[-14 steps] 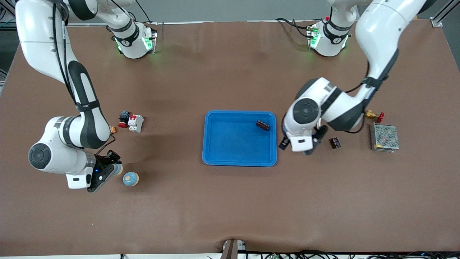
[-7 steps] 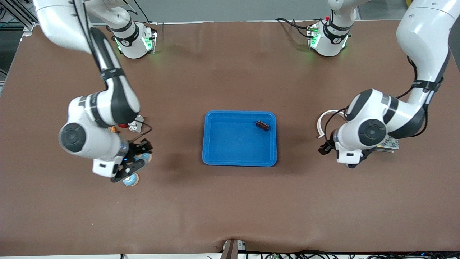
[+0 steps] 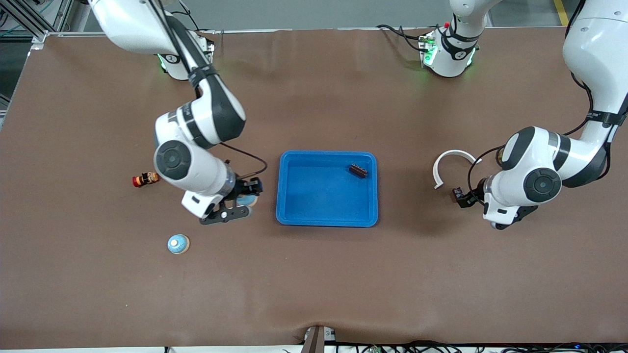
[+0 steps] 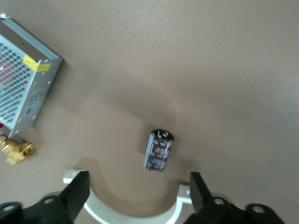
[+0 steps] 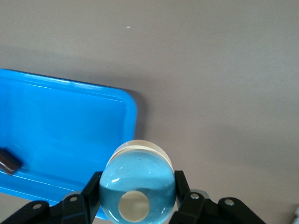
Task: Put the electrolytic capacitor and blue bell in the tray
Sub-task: 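Carry the bell over the tray while the left gripper grasps another capacitor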
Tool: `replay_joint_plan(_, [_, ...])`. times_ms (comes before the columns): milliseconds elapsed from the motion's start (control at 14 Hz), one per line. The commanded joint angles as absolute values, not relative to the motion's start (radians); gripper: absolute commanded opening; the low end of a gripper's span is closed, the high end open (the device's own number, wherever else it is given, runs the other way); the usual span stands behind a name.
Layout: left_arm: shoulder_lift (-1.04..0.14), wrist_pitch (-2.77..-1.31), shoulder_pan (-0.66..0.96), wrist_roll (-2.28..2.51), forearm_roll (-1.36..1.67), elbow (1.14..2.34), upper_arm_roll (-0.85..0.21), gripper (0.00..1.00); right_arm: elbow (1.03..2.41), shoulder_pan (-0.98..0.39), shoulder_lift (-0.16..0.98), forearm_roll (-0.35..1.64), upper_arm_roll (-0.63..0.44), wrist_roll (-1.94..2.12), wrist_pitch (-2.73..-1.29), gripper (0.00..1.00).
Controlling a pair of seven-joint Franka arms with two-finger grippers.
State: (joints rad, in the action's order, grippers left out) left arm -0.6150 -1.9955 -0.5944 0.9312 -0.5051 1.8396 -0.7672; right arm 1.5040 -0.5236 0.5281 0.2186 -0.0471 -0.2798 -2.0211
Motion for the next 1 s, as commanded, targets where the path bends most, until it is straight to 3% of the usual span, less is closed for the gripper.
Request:
replay_joint_plan(0, [-0.655, -2.092, -0.626, 0.917, -0.534, 1.873, -0.785, 0.86, 1.513, -0.610, 0.529, 0.235, -0.057, -0.450, -2.086, 0.63])
replay_joint_plan(356, [-0.673, -2.111, -0.624, 0.916, -0.578, 1.910, -0.782, 0.72, 1.514, -0.702, 0.592, 0.218, -0.060, -0.554, -2.161, 0.63])
replay_joint_plan(641, [-0.692, -2.137, -0.629, 0.917, -0.597, 1.927, -0.778, 0.68, 1.538, -0.716, 0.638, 0.180, -0.060, -0.560, -2.241, 0.63])
replay_joint_plan(926, [-0.704, -2.152, -0.629, 0.917, -0.600, 1.934, -0.766, 0.48, 1.566, -0.752, 0.653, 0.146, -0.063, -0.560, -2.278, 0.63])
